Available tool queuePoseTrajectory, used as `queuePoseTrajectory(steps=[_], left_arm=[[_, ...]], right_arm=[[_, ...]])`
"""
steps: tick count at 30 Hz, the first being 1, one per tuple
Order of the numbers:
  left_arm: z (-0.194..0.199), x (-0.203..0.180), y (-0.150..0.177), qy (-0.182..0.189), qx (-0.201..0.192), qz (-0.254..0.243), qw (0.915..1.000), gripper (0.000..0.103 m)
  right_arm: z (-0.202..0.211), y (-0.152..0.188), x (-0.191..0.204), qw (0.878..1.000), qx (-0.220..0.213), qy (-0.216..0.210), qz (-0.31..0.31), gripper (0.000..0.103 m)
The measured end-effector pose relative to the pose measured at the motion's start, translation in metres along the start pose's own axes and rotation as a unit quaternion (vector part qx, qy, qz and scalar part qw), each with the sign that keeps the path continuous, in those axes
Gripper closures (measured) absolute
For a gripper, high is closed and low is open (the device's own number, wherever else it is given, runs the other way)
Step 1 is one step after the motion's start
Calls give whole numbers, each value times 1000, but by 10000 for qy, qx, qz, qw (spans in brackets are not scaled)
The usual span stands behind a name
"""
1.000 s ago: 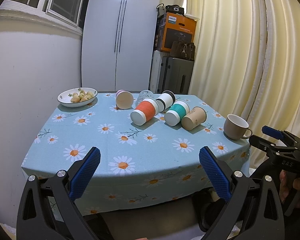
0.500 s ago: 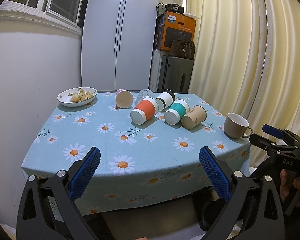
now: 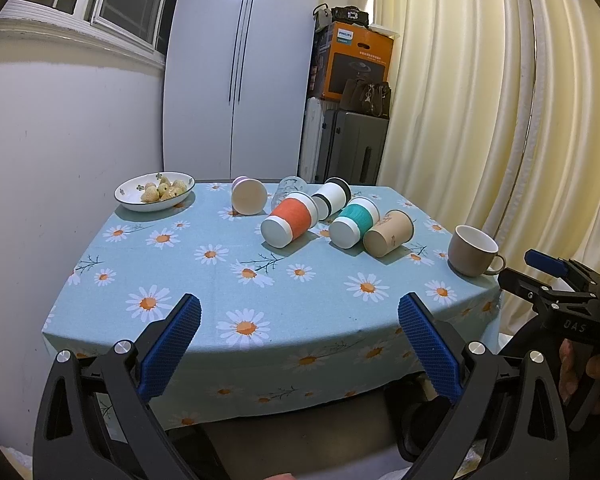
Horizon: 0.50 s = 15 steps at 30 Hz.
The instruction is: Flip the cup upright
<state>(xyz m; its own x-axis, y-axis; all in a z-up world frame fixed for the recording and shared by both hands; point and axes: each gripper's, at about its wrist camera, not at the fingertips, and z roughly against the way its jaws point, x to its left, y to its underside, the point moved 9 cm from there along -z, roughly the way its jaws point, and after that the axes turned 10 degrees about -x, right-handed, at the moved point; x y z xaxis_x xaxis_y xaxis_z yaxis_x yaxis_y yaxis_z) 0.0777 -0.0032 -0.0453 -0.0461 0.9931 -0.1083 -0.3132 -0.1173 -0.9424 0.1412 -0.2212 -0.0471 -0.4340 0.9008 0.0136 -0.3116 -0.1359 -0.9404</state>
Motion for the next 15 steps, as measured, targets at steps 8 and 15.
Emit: queuePoseTrajectory(steps=[8,15], left_arm=[[0,0,0,4,5,-2,10000,7],[0,0,0,10,4,-1,10000,7]], right_arm=[[0,0,0,10000,2,-1,4,14],[-1,0,1,10000,17,0,9,14]])
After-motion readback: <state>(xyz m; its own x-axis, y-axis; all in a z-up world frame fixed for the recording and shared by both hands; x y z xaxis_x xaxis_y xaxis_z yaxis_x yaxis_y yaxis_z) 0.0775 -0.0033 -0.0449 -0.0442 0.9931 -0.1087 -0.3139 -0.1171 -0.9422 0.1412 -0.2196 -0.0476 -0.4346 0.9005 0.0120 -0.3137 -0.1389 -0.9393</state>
